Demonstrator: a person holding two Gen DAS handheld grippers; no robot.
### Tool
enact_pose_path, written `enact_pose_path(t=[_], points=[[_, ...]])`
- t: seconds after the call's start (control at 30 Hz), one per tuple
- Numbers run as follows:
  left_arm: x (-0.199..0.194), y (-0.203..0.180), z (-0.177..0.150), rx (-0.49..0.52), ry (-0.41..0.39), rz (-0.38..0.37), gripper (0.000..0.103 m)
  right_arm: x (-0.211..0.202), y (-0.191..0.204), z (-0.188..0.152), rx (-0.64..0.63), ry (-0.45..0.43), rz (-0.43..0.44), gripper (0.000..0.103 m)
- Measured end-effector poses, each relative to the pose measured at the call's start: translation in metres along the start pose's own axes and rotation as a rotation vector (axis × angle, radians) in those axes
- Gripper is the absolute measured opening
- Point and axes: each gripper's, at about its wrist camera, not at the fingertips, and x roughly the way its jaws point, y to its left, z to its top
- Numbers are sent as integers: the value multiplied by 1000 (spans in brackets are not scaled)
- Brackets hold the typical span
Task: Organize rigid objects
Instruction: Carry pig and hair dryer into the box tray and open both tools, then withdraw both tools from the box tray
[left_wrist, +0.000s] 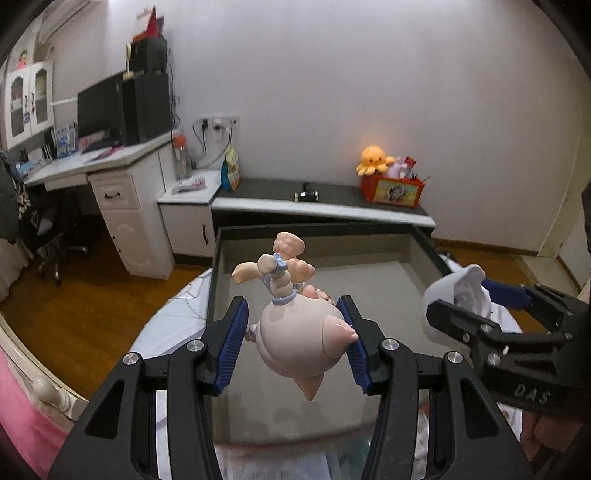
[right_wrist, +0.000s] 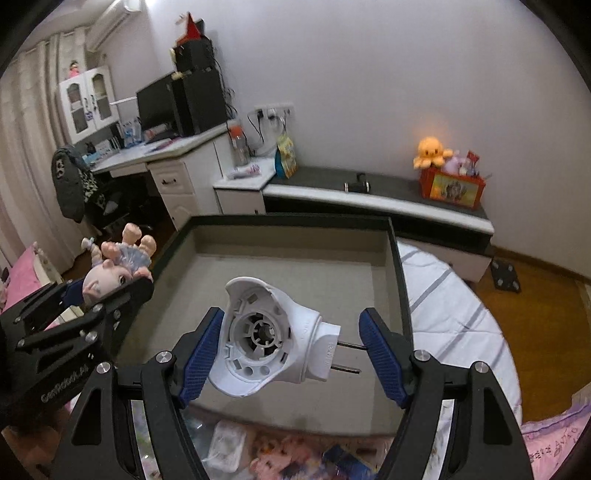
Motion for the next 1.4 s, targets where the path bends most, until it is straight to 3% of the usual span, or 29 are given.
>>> enact_pose_path(t=[0.2,0.23,0.3,0.43,0.73,1.0,1.4], points=[[41,1,1,-18,67,5,53,31,-18,-3,37,71,-2,76],[42,1,0,-19,68,9,57,33,-18,-3,40,80,3,76],[37,2,-1,-27,51,11,88,33,-20,-5,50,85,18,81],[14,6,-1,-18,-14,63,102,21,-22,-7,58,60,30,88],[-70,24,-20,-54,-123,52,103,-47,-18,-18,119,-94,11,92],[-147,32,-55,-92,-210,40,103,-143,10,-50,77,-269,-39,92],[-218,27,-104,-110,-279,63,103,-222,30,-103,68,-383,-83,93]])
